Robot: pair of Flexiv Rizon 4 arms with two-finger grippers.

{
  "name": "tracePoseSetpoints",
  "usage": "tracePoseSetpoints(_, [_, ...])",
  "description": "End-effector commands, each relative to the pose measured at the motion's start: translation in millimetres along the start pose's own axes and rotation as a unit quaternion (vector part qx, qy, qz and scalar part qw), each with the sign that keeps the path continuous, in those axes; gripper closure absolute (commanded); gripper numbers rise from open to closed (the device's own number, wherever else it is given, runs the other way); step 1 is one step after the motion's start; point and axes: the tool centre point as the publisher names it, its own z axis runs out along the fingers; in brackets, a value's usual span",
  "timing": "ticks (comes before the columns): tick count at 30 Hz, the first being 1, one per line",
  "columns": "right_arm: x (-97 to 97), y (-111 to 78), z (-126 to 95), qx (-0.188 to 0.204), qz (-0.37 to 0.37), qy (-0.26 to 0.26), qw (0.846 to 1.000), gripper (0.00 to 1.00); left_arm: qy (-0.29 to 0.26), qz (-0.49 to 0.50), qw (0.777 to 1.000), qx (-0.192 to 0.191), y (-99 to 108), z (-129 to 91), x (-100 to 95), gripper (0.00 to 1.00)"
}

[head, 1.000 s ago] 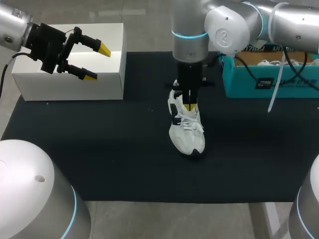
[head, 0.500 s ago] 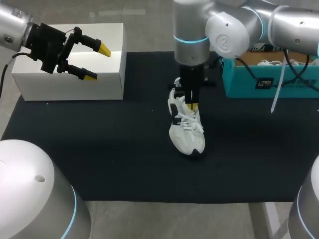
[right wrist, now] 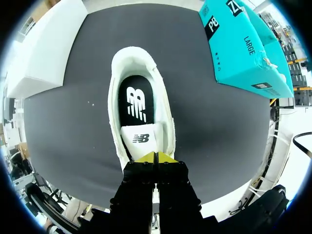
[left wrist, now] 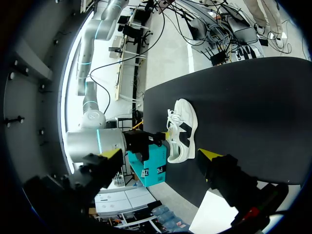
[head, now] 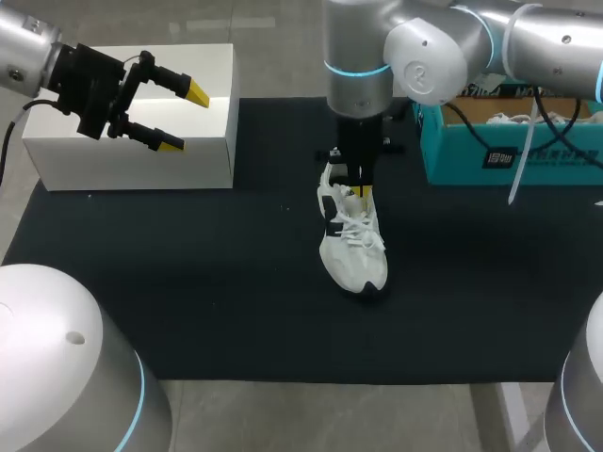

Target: Take the shoe out of the shoebox, open the shoe tongue, remove and reinsert the insole, then place the shoe into the shoebox

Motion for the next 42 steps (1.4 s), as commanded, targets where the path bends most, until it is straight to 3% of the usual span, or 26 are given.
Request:
tracePoseSetpoints(1, [-2.2, 5.2, 5.6, -0.001, -0.003, 0.015, 1.0, 1.0, 0.003, 0.0, 1.0, 0.001, 0.6, -0.4, -0.6, 0.0])
tracePoseSetpoints(8, [10.0, 13.1, 16.0, 0.003, -0.019, 0.04, 0.999, 1.0, 0.003, 0.0, 1.0, 0.001, 0.6, -0.4, -0.6, 0.0])
tracePoseSetpoints(11, [13.3, 14.5, 0.5, -0.045, -0.067, 0.062, 0.995, 1.0, 0.003, 0.0, 1.0, 0.001, 0.6, -0.4, -0.6, 0.0])
tracePoseSetpoints(13, [17.4, 15.6, -8.6, -0.057, -0.173, 0.092, 0.979, 1.0, 0.003, 0.0, 1.0, 0.001, 0.6, -0.4, -0.6, 0.0])
tracePoseSetpoints(14, [19.6, 14.2, -14.3, -0.073, -0.22, 0.075, 0.97, 1.0, 0.003, 0.0, 1.0, 0.001, 0.6, -0.4, -0.6, 0.0])
tracePoseSetpoints(18, [35.7, 0.1, -28.0, -0.052, -0.429, 0.096, 0.896, 1.0, 0.003, 0.0, 1.0, 0.001, 0.6, -0.4, -0.6, 0.0])
tracePoseSetpoints(19, [36.9, -2.3, -29.2, -0.032, -0.443, 0.089, 0.891, 1.0, 0.003, 0.0, 1.0, 0.001, 0.6, -0.4, -0.6, 0.0])
tracePoseSetpoints(31, [36.9, -2.3, -29.2, -0.032, -0.443, 0.089, 0.891, 1.0, 0.003, 0.0, 1.0, 0.001, 0.6, -0.4, -0.6, 0.0])
tracePoseSetpoints(32, [38.3, 0.6, -30.3, -0.025, -0.466, 0.053, 0.883, 1.0, 0.003, 0.0, 1.0, 0.001, 0.6, -0.4, -0.6, 0.0])
tracePoseSetpoints(33, [38.4, 5.5, -34.0, -0.028, -0.502, 0.009, 0.864, 1.0, 0.003, 0.0, 1.0, 0.001, 0.6, -0.4, -0.6, 0.0])
tracePoseSetpoints(38, [22.9, 21.9, -51.9, -0.05, -0.632, -0.152, 0.758, 1.0, 0.003, 0.0, 1.0, 0.001, 0.6, -0.4, -0.6, 0.0])
tracePoseSetpoints(40, [17.1, 28.9, -55.2, -0.072, -0.671, -0.172, 0.718, 1.0, 0.003, 0.0, 1.0, 0.001, 0.6, -0.4, -0.6, 0.0])
tracePoseSetpoints(42, [10.6, 36.2, -56.9, -0.086, -0.691, -0.176, 0.696, 1.0, 0.003, 0.0, 1.0, 0.001, 0.6, -0.4, -0.6, 0.0])
